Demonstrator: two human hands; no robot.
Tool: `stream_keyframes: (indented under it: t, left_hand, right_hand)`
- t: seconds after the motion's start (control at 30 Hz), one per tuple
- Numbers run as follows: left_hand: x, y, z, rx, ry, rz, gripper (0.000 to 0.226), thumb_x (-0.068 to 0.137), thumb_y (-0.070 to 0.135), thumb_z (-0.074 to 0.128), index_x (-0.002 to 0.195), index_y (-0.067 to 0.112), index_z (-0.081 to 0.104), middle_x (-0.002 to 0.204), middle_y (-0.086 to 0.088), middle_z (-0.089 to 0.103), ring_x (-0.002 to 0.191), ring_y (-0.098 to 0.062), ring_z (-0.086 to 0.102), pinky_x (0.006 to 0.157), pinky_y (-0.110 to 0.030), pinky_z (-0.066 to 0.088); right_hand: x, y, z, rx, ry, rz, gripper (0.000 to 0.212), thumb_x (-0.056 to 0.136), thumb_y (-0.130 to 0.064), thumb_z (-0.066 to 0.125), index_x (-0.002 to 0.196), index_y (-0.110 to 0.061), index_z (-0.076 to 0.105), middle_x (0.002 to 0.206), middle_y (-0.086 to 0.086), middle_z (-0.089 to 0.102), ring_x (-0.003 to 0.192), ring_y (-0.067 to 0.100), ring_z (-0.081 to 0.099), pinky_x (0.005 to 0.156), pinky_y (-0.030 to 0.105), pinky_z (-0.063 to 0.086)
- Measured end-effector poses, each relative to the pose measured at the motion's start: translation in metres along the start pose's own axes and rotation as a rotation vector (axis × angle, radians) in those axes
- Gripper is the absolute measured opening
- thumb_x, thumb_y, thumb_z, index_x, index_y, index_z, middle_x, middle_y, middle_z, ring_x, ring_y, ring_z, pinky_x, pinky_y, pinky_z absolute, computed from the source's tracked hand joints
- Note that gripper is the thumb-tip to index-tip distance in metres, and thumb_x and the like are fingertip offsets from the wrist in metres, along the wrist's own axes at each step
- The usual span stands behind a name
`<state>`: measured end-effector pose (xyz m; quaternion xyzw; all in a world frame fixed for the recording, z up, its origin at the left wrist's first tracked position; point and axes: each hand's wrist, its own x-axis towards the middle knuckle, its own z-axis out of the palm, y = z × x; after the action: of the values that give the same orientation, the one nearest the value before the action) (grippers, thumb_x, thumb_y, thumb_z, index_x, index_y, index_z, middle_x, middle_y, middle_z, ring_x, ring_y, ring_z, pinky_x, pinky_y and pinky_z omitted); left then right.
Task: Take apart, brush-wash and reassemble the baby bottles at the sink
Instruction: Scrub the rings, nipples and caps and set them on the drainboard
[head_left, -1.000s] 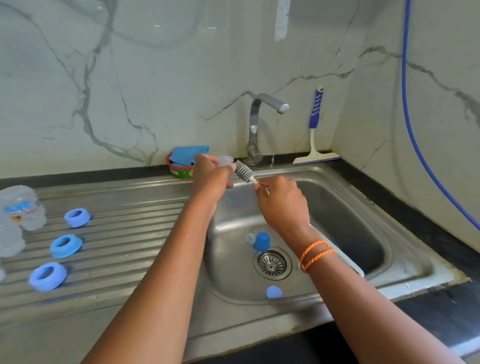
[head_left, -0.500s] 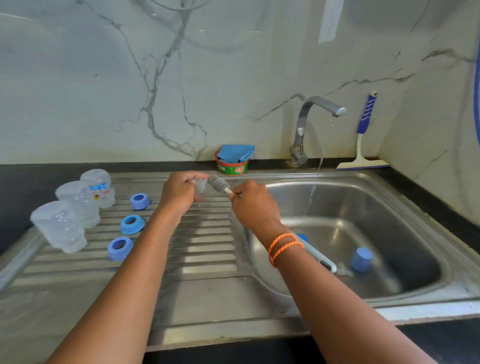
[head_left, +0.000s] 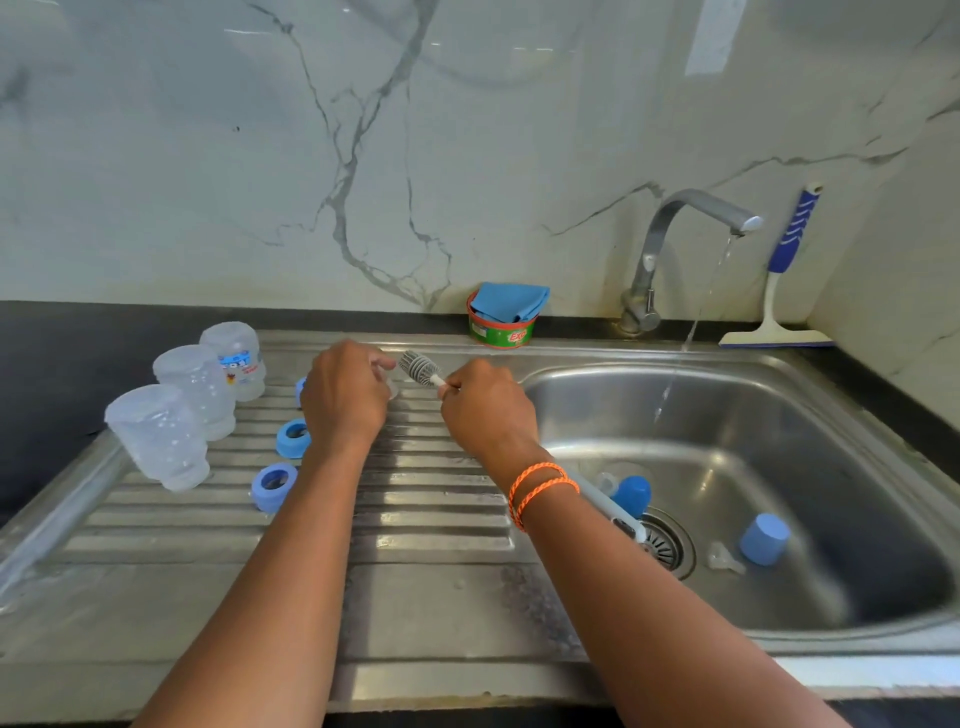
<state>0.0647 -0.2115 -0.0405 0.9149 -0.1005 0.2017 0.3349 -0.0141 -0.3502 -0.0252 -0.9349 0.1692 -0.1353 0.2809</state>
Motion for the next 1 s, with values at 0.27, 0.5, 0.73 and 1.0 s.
stream_keyframes:
  t: [0.27, 0.5, 0.73, 1.0]
  left_hand:
    - [-0.001, 0.004, -0.002, 0.02, 0.023, -0.015, 0.035, 0.095, 0.012, 0.073, 0.127, 0.028, 0.073, 0.128, -0.005, 0.064, 0.118, -0.027, 0.062, 0.076, -0.032, 0.043]
    - [0.0, 0.041, 0.007, -0.15, 0.013, 0.122, 0.029, 0.1, 0.012, 0.057, 0.104, 0.035, 0.076, 0.115, 0.004, 0.058, 0.105, -0.019, 0.061, 0.075, -0.031, 0.044]
    - [-0.024, 0.11, 0.065, -0.364, -0.321, 0.302, 0.024, 0.099, 0.017, 0.063, 0.095, 0.032, 0.08, 0.1, 0.015, 0.066, 0.086, 0.001, 0.058, 0.072, -0.019, 0.041]
    - [-0.059, 0.168, 0.148, -0.443, -0.711, 0.218, 0.021, 0.098, 0.03, 0.065, 0.086, 0.04, 0.079, 0.096, 0.021, 0.076, 0.091, -0.004, 0.07, 0.09, -0.035, 0.059]
  right_hand:
    - [0.002, 0.0, 0.005, -0.002, -0.013, -0.002, 0.028, 0.105, -0.035, 0.058, 0.119, -0.019, 0.075, 0.11, 0.012, 0.069, 0.095, 0.036, 0.067, 0.077, 0.039, 0.053]
    - [-0.006, 0.031, -0.036, -0.026, 0.101, 0.064, 0.03, 0.106, -0.029, 0.051, 0.126, -0.017, 0.07, 0.118, 0.013, 0.068, 0.1, 0.036, 0.064, 0.082, 0.04, 0.049]
    - [-0.012, 0.105, -0.101, -0.011, 0.209, 0.261, 0.025, 0.099, -0.023, 0.054, 0.11, -0.01, 0.072, 0.112, 0.019, 0.069, 0.1, 0.043, 0.065, 0.082, 0.04, 0.05]
    - [-0.038, 0.192, -0.159, -0.212, 0.237, 0.318, 0.026, 0.103, -0.042, 0.059, 0.108, -0.022, 0.075, 0.098, 0.011, 0.07, 0.088, 0.038, 0.069, 0.081, 0.045, 0.059]
